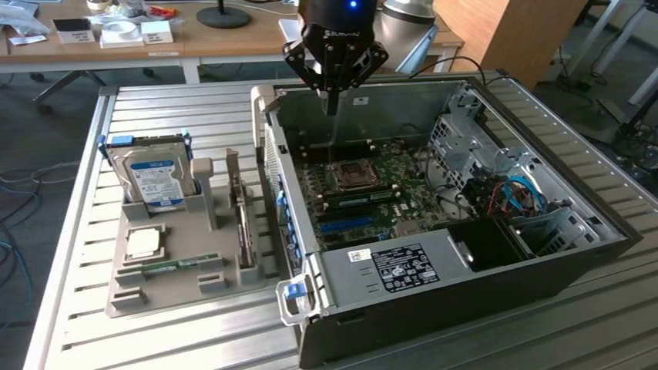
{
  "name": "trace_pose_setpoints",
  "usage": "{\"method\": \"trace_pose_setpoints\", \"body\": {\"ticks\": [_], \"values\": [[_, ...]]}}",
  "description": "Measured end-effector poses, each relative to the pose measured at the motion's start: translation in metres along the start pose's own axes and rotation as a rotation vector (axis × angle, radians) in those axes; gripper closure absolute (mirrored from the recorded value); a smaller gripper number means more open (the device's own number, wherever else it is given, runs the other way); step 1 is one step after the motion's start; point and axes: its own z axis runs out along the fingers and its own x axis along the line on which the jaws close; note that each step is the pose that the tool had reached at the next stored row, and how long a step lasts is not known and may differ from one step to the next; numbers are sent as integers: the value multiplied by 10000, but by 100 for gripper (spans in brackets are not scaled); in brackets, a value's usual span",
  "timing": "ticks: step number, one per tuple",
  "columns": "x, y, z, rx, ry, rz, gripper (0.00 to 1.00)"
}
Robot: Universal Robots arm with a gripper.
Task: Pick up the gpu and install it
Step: 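Reach for the gpu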
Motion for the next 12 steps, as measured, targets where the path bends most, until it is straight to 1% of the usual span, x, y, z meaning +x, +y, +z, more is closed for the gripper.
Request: {"method": "trace_pose_setpoints", "body": {"ticks": [12], "values": [[77, -6, -2, 0, 0, 0, 89]]}}
